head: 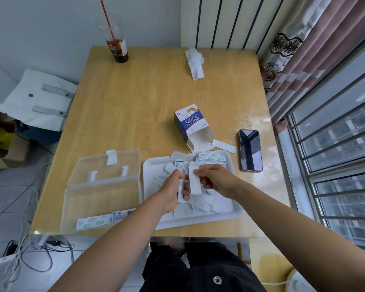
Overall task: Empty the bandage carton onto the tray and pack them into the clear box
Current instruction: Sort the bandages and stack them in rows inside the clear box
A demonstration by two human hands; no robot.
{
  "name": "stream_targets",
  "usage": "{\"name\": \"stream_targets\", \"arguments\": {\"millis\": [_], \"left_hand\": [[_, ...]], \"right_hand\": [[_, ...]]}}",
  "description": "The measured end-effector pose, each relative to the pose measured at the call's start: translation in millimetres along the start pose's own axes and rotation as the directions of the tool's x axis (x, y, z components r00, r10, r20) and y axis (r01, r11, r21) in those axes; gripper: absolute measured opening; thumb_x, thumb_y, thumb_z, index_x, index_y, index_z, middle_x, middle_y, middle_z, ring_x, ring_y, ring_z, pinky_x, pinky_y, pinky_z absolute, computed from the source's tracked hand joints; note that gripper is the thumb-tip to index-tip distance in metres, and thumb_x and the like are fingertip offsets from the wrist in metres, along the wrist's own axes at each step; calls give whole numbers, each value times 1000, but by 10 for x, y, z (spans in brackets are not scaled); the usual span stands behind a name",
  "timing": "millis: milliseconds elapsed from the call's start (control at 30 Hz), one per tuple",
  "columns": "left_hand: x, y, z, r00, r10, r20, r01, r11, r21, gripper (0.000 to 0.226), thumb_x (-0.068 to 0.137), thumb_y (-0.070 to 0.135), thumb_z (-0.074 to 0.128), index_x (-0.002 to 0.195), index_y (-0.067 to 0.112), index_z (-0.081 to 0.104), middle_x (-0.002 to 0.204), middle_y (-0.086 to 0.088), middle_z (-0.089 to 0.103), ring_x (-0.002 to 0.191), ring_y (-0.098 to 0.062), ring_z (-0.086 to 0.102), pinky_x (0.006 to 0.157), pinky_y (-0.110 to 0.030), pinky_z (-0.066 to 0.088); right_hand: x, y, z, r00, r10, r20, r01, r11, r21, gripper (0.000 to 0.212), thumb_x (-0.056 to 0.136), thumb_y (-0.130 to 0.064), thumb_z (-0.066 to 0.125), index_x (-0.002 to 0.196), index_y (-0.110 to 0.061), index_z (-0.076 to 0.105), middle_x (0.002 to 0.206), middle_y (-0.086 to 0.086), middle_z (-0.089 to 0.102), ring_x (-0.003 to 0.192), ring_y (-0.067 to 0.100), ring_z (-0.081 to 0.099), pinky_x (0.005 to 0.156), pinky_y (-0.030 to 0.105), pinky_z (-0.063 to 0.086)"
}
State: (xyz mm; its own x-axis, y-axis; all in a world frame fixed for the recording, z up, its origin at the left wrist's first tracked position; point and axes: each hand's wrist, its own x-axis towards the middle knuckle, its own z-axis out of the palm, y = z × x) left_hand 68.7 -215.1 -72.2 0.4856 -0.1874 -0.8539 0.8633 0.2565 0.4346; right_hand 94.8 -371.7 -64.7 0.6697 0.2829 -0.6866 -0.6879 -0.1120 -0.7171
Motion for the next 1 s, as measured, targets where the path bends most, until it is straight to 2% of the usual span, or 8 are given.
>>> {"name": "stream_targets", "arguments": {"millis": [133, 233, 333, 567, 667, 833, 900, 1000], "left_hand": [[12, -19, -39, 990, 21, -140, -18, 1000, 22, 24, 94, 20, 28, 89, 11, 50, 62, -1, 32, 49, -13, 23, 43, -22, 22], [11, -11, -87, 977, 73, -198, -55, 994, 94, 24, 95, 20, 28, 91, 12, 51, 64, -1, 32, 51, -13, 23, 45, -24, 22], [-46, 5, -17, 986, 77, -145, -63, 993, 102, 25, 95, 17, 30, 88, 9, 52, 66, -4, 39, 52, -15, 29, 48, -26, 24], [-102, 65, -11, 984, 135, -118, -141, 989, -50, 30, 98, 19, 33, 87, 11, 60, 73, -9, 56, 61, -20, 49, 53, -29, 36], [-107, 50, -31, 988, 126, -93, -133, 988, -77, 30, 98, 18, 33, 88, 11, 60, 73, -9, 58, 62, -20, 51, 56, -29, 38], [-69, -10, 28, 989, 99, -107, -100, 995, -8, 30, 97, 23, 36, 90, 11, 63, 79, -10, 63, 69, -22, 55, 64, -31, 44], [-28, -22, 36, 987, 79, -137, -76, 997, 28, 29, 95, 31, 40, 91, 14, 63, 92, -7, 66, 84, -21, 60, 77, -31, 47], [5, -10, 48, 985, 96, -146, -91, 995, 37, 31, 97, 33, 41, 86, 15, 64, 82, -5, 67, 80, -21, 60, 74, -31, 46]], "right_hand": [[33, -35, 19, 983, -120, -139, 105, 988, -111, 31, 85, -2, 65, 61, -13, 49, 56, 1, 41, 50, 12, 35, 50, 21, 31], [63, -69, 24, 958, -115, -263, 50, 969, -244, 18, 80, -3, 66, 73, -15, 54, 63, 0, 51, 55, 12, 43, 53, 23, 36], [46, -105, 177, 988, -42, -149, -11, 941, -339, 14, 81, -7, 67, 84, -12, 54, 65, 2, 55, 50, 12, 44, 46, 21, 37], [34, -129, 314, 1000, 7, -29, -7, 1000, 17, 9, 91, -8, 58, 97, -7, 52, 76, 15, 61, 57, 20, 53, 58, 27, 49], [56, -97, 303, 996, 49, -71, -47, 999, 22, 11, 91, -4, 54, 102, -9, 52, 69, 10, 56, 53, 17, 47, 54, 25, 43], [117, -36, 299, 990, 44, -135, -68, 981, -182, 12, 87, -13, 67, 81, -8, 57, 59, 5, 46, 43, 11, 36, 39, 19, 30], [133, -7, 285, 982, 34, -187, -75, 973, -220, 22, 85, -17, 71, 73, -9, 54, 55, 2, 46, 43, 12, 36, 39, 19, 31], [125, 24, 317, 978, -41, -205, 3, 983, -185, 26, 85, -13, 70, 67, -7, 53, 56, 8, 55, 41, 13, 45, 44, 22, 38]]}}
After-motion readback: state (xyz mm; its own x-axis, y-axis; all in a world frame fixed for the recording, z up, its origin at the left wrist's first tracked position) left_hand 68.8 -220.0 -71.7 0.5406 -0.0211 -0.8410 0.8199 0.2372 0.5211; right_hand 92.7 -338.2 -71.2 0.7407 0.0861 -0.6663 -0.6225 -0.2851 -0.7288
